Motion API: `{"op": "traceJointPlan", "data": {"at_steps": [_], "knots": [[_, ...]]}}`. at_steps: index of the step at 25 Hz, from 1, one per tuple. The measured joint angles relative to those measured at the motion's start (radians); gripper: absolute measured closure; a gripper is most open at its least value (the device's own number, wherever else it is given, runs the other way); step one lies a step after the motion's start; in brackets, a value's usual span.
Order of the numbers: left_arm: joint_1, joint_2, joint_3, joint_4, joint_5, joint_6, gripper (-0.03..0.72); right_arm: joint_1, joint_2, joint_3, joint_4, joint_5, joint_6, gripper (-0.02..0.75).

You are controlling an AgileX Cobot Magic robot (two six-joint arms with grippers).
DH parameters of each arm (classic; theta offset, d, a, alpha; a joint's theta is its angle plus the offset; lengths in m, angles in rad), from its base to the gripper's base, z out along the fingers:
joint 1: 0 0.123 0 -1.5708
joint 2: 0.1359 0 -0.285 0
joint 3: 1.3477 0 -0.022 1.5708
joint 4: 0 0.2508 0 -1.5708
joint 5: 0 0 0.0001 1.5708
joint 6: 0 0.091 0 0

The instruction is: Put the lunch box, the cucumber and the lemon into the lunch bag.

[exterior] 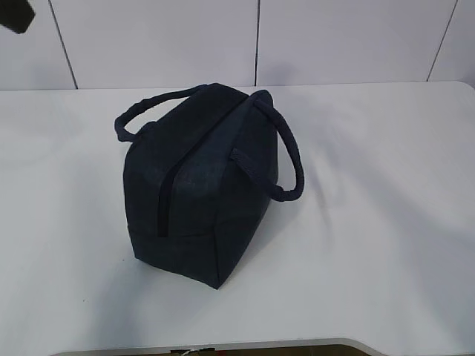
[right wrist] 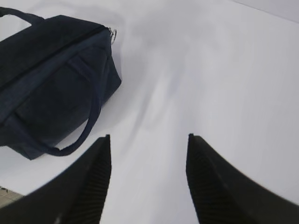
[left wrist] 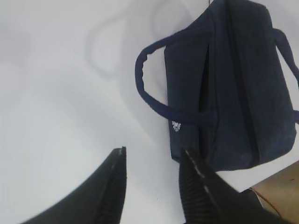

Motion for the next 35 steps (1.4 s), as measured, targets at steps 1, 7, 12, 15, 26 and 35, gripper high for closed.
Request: {"op": "traceJointPlan", "data": {"at_steps": [1, 7, 12, 15, 26, 35], "knots": [[0.000, -0.027, 0.026, 0.009, 0.000, -0.002, 0.414, 0.000, -0.039, 0.027, 0.002, 0.000, 0.000, 0.318], [0.000, -0.189, 0.183, 0.022, 0.002, -0.008, 0.418, 0.000, -0.281, 0.223, 0.004, 0.006, -0.004, 0.318], [0.000, -0.370, 0.272, 0.016, 0.002, -0.008, 0.456, 0.000, -0.480, 0.360, 0.004, 0.010, -0.004, 0.318], [0.000, -0.479, 0.319, 0.016, 0.004, -0.008, 0.461, 0.000, -0.589, 0.431, 0.004, 0.010, -0.004, 0.318], [0.000, -0.876, 0.451, 0.032, 0.015, -0.008, 0.461, 0.000, -0.962, 0.646, 0.018, 0.016, -0.006, 0.318], [0.000, -1.175, 0.581, 0.032, 0.023, -0.008, 0.463, 0.000, -1.173, 0.842, 0.044, 0.022, -0.004, 0.318]]}}
